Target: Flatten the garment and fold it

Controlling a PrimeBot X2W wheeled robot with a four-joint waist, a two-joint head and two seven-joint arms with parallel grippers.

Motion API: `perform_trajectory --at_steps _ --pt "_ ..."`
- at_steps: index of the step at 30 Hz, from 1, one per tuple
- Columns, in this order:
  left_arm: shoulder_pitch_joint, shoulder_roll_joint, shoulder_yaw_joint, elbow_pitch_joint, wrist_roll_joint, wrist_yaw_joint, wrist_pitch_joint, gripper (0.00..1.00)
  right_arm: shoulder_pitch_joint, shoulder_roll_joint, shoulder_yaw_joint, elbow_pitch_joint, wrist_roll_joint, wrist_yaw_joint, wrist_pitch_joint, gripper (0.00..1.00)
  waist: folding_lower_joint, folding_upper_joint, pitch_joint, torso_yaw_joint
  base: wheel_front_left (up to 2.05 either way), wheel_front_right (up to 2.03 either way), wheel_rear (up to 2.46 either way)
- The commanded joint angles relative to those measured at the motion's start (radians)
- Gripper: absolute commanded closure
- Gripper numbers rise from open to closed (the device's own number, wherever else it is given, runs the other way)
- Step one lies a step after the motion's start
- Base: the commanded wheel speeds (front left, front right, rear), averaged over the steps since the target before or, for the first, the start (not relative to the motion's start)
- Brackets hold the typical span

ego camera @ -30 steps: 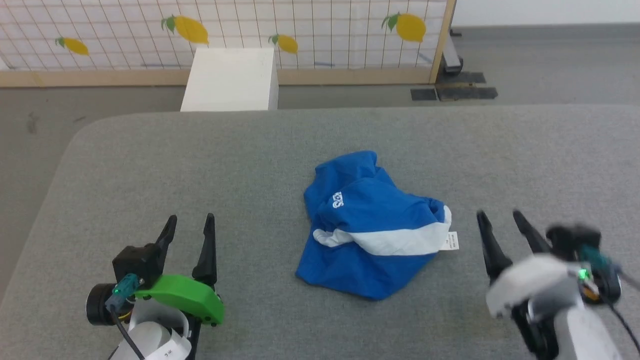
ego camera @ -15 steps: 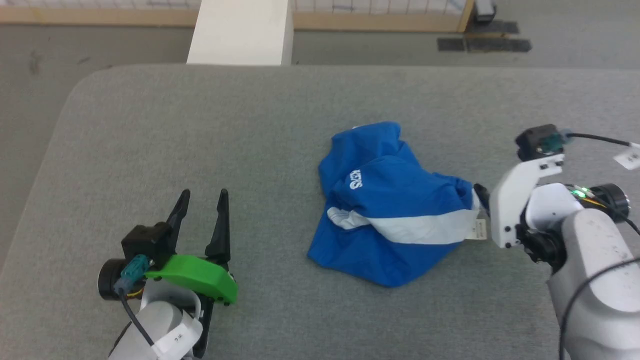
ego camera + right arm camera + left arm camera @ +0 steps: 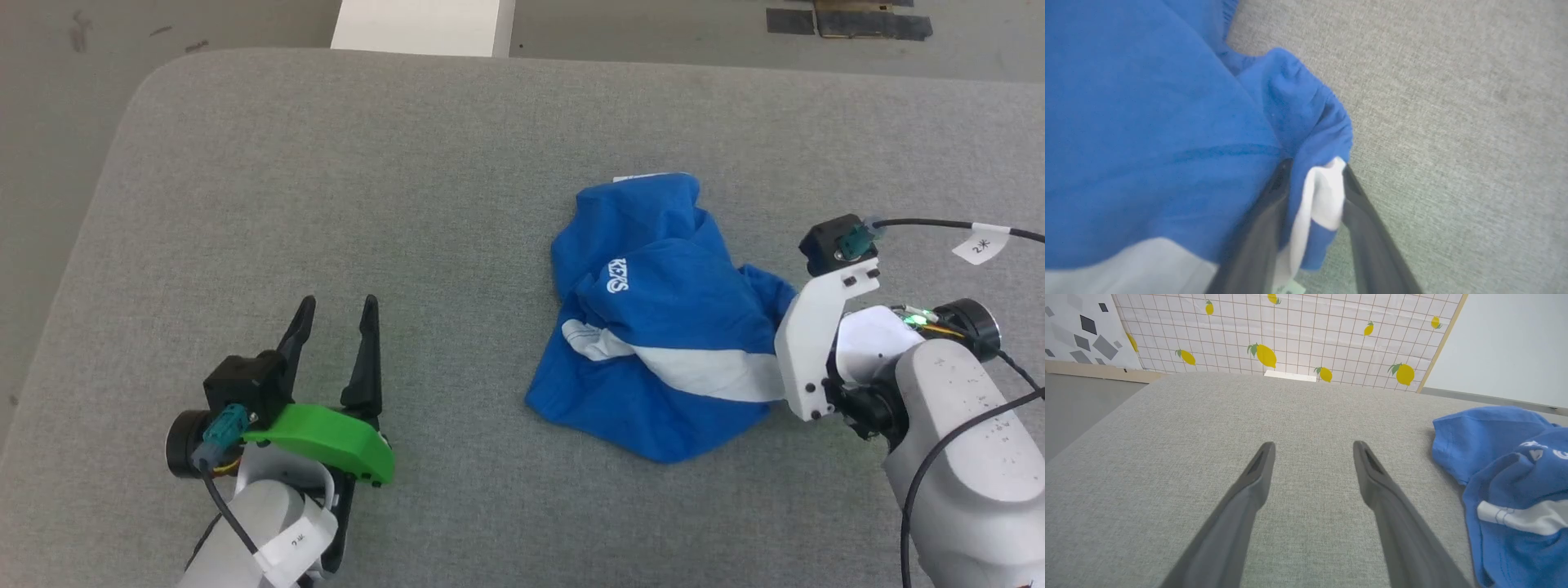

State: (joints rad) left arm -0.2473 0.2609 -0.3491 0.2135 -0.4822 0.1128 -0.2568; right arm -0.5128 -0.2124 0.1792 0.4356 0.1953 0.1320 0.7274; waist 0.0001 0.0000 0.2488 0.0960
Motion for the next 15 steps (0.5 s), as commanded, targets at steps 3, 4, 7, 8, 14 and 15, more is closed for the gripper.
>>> perform_trajectory --at_steps 3,4,7,8,14,15 --pt "-0.007 -0.006 0.008 0.006 0.009 -0.013 -0.005 0.0 -0.01 -0.001 -0.021 -0.018 0.024 -0.001 -0.053 1.0 -0.0001 0.0 -0.027 -0.022 0.0 0.0 0.0" --pt "-0.005 -0.007 0.009 0.007 0.009 -0.015 -0.005 0.0 -0.01 0.0 -0.035 -0.027 0.031 -0.001 -0.068 1.0 -0.0001 0.0 -0.035 -0.027 0.0 0.0 0.0" --pt "0.003 -0.011 0.013 0.012 0.01 -0.02 -0.005 0.0 0.007 0.002 -0.104 -0.071 0.048 -0.001 -0.115 1.0 -0.0001 0.0 -0.062 -0.042 0.0 0.0 0.0" --pt "0.006 -0.013 0.014 0.014 0.01 -0.021 -0.005 0.0 0.019 0.001 -0.129 -0.086 0.047 -0.001 -0.122 1.0 -0.0001 0.0 -0.069 -0.045 0.0 0.0 0.0" --pt "0.016 -0.023 0.009 0.024 0.005 -0.032 -0.005 0.0 0.199 0.029 -0.326 -0.17 0.015 -0.001 -0.09 1.0 -0.0001 0.0 -0.106 -0.061 0.0 0.0 0.0" --pt "0.016 -0.024 0.007 0.026 0.004 -0.034 -0.005 0.0 0.229 0.04 -0.345 -0.177 0.011 -0.001 -0.078 1.0 -0.0001 0.0 -0.108 -0.062 0.0 0.0 0.0"
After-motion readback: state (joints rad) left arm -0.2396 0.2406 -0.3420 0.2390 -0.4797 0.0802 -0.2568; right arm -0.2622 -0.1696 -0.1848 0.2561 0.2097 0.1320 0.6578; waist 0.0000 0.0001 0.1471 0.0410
